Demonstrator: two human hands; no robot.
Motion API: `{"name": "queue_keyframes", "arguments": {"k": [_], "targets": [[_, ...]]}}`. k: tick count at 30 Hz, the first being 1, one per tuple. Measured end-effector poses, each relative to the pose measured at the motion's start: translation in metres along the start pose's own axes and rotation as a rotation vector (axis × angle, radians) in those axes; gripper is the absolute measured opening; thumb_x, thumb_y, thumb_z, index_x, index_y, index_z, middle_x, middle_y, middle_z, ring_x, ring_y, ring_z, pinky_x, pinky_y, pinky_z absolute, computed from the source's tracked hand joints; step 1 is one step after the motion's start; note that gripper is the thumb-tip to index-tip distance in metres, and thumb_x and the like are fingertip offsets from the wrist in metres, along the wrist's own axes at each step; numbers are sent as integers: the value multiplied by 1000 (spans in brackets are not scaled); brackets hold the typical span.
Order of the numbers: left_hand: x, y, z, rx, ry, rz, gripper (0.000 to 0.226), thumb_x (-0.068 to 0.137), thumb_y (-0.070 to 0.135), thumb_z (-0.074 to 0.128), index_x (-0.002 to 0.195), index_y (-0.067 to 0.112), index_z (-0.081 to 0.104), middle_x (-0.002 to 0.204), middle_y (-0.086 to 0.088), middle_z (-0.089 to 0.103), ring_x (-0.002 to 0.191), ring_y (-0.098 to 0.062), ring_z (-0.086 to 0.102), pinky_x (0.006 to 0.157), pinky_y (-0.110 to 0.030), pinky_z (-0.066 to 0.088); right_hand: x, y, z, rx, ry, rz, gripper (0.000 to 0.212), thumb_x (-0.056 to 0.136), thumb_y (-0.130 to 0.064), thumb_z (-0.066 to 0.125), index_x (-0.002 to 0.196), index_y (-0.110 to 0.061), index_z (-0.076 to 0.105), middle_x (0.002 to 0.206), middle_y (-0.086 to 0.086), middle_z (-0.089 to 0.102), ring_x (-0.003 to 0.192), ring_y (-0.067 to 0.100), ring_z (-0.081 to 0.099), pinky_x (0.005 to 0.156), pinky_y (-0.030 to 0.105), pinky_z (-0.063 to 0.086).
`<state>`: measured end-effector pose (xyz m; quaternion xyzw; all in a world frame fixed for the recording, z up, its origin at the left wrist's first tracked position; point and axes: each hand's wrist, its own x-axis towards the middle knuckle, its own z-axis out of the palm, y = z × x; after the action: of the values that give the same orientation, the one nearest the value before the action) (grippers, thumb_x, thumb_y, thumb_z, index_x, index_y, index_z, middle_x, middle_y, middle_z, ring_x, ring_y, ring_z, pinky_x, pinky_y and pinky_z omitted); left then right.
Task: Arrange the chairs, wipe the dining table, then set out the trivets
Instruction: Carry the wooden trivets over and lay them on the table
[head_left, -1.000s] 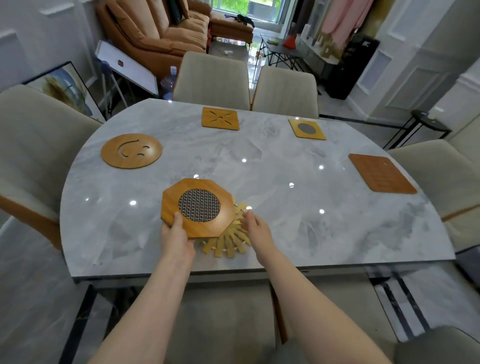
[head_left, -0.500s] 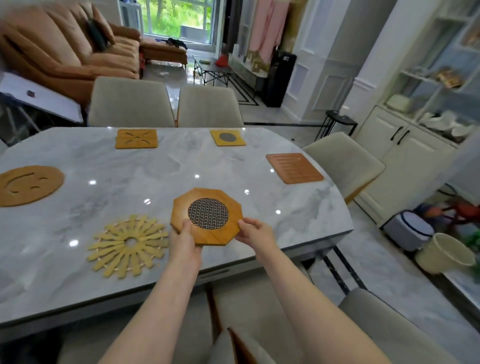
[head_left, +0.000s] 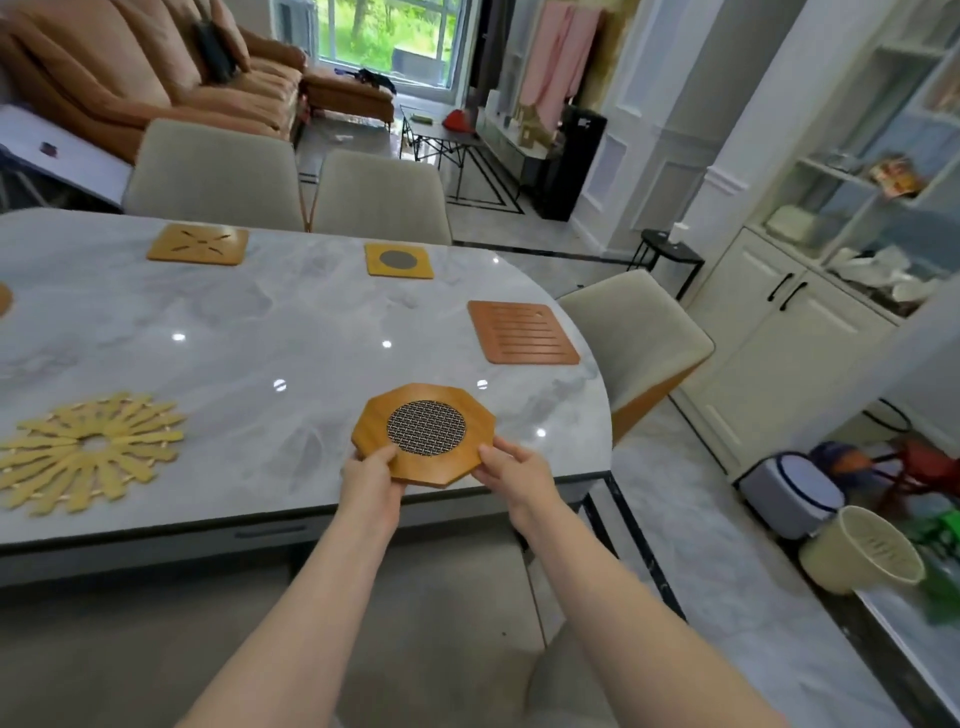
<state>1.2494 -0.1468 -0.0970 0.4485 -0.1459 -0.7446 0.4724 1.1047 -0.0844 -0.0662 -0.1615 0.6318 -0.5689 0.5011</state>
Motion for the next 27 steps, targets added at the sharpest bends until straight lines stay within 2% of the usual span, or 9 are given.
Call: {"name": "queue_keyframes", "arguments": {"k": [3,6,10,17,18,20,22,25,27], "targets": [[18,-10,1,150,88,48,57,89,-3,55,139,10,31,124,-11,54,107,-24,58,84,-35,52,18,11,-4,45,30,34,41,92,-4,60,132,-1,51,112,13,66,86,17,67,72,23,55],[43,-18,-1,389,62,105,56,82,7,63,133,9,39,124,-11,57,106,-23,60,85,-36,53,41,23,-7,90,90,66,43,90,-3,62,132,0,51,111,14,66,88,18,67,66,21,56],[71,-32,-5,713,105,130,57,79,14,70,131,13,47,131,-10,48,113,-26,54,100,-43,47,72,34,-10,94,153,90,41,89,2,61,129,3,51,110,17,64,98,25,65,70,25,56],[119,-50,-8,853,128,214,40,81,2,69,119,10,58,121,-10,60,107,-26,59,92,-39,50,130,54,-3,-60,236,87,40,88,3,63,126,3,54,109,16,65,88,22,63,51,14,52],[123,-50,-7,861,130,251,38,80,0,69,115,8,59,117,-11,62,105,-26,60,91,-38,50,136,55,-2,-85,244,73,40,87,2,64,126,3,55,108,16,65,87,22,62,55,16,53],[130,-47,-3,880,125,316,36,78,-4,69,112,6,62,110,-12,66,102,-26,62,89,-36,50,145,56,0,-212,279,32,38,86,-3,68,122,2,59,110,15,67,90,19,61,72,23,53],[140,-45,-2,932,138,355,36,75,-5,68,109,5,64,106,-12,67,99,-27,63,87,-37,52,153,56,0,-368,296,-6,36,84,-9,71,118,-1,63,110,11,68,93,17,61,85,25,47],[148,-45,-3,1058,172,396,31,73,0,69,103,5,64,100,-15,66,95,-31,62,80,-37,51,157,60,0,-535,270,-31,34,83,-16,72,114,-4,65,102,8,70,89,16,61,83,25,46],[148,-45,-2,1176,190,454,36,73,8,74,108,5,63,106,-15,63,101,-33,57,84,-37,47,155,63,1,-630,254,-83,34,83,-20,73,113,-5,66,95,4,67,87,15,60,79,22,44]]}}
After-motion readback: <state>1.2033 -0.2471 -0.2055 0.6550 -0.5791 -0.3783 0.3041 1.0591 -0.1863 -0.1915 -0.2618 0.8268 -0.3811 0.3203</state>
